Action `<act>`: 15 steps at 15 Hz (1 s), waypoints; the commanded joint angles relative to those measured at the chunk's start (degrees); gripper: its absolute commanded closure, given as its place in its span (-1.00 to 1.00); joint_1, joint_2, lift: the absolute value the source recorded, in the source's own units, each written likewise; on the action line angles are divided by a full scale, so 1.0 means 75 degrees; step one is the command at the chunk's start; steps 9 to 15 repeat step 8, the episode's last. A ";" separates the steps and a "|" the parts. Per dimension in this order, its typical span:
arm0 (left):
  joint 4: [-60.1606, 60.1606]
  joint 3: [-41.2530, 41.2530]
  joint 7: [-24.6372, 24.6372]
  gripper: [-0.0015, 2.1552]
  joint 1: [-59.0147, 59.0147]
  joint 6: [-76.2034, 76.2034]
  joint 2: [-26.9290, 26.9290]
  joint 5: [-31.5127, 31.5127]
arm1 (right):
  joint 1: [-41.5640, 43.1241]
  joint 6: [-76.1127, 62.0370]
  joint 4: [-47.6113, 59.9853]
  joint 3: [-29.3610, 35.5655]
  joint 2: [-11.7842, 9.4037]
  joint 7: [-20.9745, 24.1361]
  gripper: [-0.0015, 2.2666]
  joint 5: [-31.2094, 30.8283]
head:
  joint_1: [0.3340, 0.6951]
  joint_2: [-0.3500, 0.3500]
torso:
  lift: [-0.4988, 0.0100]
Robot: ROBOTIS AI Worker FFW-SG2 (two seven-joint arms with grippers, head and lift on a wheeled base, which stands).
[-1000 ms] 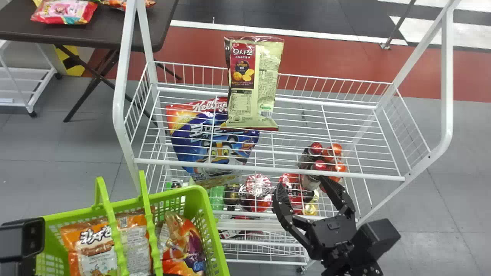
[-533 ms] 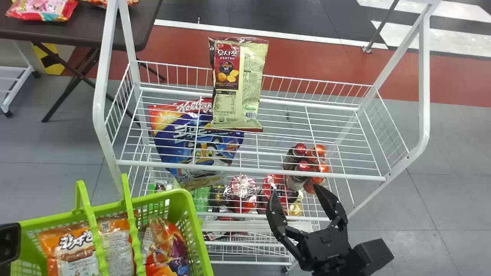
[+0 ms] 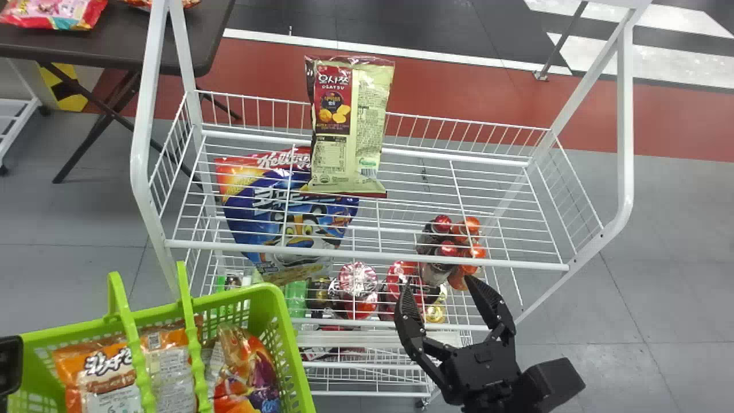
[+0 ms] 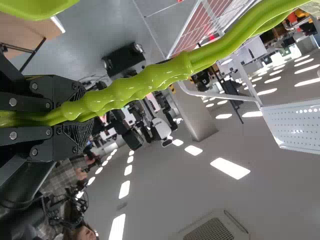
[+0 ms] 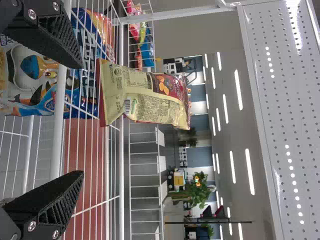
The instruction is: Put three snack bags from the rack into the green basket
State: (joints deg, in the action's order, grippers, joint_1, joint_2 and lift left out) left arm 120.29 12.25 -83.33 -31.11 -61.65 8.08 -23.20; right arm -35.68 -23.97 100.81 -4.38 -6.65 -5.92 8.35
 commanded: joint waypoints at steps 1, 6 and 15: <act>-0.0008 -0.0005 0.0024 0.99 0.0000 -0.0025 0.0012 0.0000 | 0.0000 0.0050 0.0036 0.0009 0.0019 -0.0007 -0.95 0.0000 | 1.00 -0.58 | 0.96; -0.0020 0.0007 0.0048 0.99 0.0000 -0.0048 0.0082 -0.0035 | 0.0000 0.0331 0.0165 -0.0002 0.0101 0.0040 -0.95 -0.0012 | 1.00 -0.57 | 0.96; -0.0020 0.0007 0.0036 0.99 0.0000 -0.0048 0.0094 -0.0035 | 0.0000 0.0472 0.0176 -0.0002 0.0101 0.0110 -0.95 -0.0012 | 1.00 -0.56 | 0.96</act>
